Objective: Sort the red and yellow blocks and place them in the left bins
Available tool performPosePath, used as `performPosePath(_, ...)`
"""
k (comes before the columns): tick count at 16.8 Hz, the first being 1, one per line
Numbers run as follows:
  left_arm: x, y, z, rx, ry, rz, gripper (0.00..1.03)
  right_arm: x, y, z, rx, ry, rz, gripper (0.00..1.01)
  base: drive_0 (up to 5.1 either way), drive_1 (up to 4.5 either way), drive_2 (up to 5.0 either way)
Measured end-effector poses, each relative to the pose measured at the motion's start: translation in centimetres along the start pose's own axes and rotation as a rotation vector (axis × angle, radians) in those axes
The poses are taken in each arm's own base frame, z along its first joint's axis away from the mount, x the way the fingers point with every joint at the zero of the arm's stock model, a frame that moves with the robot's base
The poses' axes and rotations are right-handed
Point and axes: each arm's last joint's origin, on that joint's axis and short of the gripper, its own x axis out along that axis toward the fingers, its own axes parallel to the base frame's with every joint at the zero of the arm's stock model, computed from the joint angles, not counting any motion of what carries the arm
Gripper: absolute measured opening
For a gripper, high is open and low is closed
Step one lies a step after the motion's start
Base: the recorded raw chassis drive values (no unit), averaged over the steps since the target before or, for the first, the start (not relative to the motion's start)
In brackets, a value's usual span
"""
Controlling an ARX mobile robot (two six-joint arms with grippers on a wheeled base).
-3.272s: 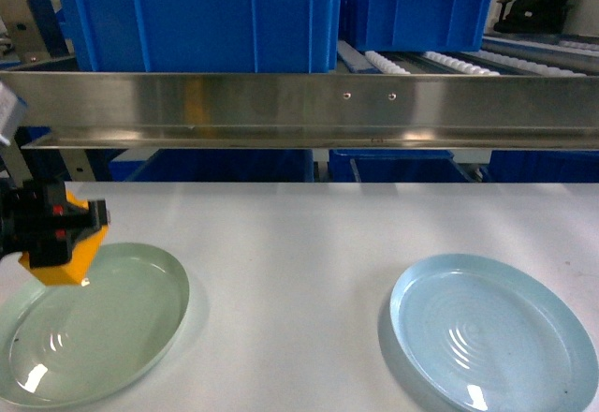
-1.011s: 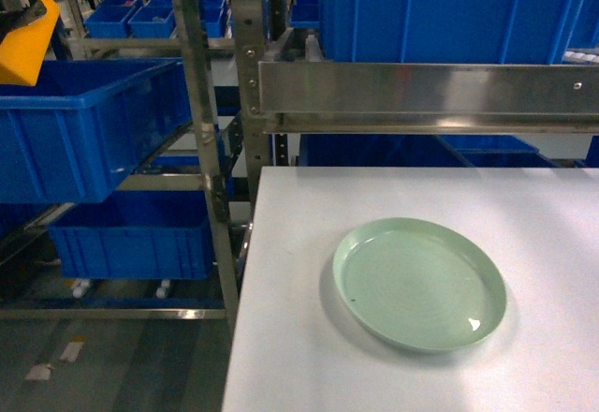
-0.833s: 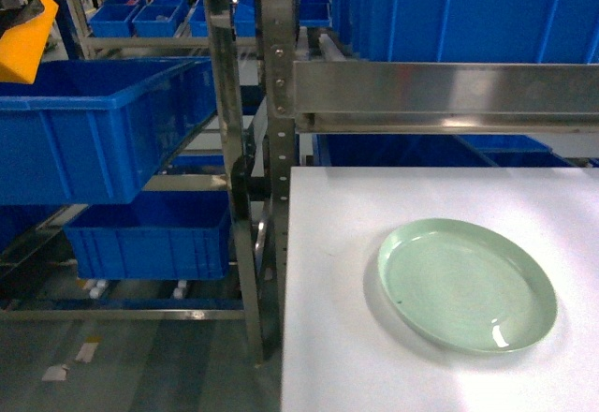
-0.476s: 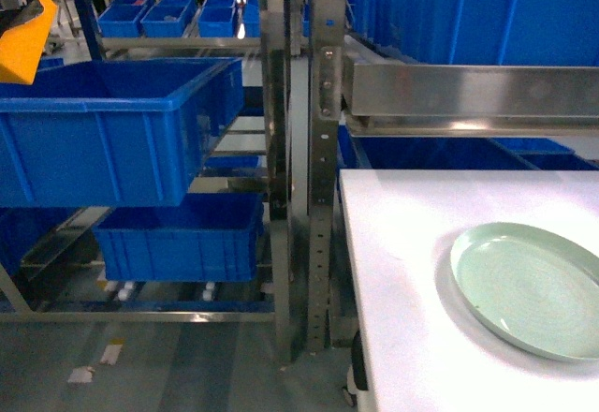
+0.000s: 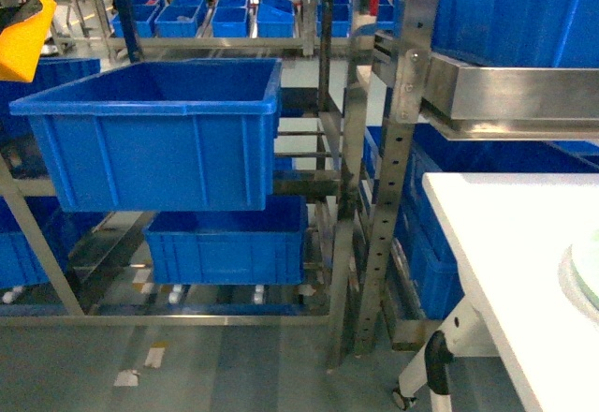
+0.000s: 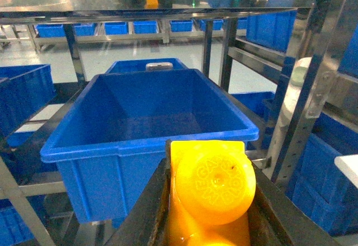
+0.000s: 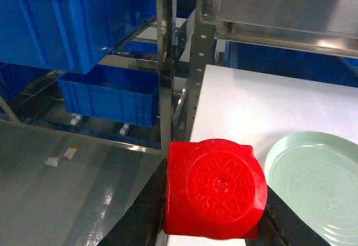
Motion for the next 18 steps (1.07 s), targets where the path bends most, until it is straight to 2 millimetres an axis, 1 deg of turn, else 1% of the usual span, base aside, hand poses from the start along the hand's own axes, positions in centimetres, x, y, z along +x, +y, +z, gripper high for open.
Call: performPosePath(18, 0.00, 0.00, -0.02, 0.000, 0.002, 0.000, 0.27, 0.01, 0.00, -0.02, 0.000, 0.001, 0.000, 0.28, -5.0, 2.48, 2.5)
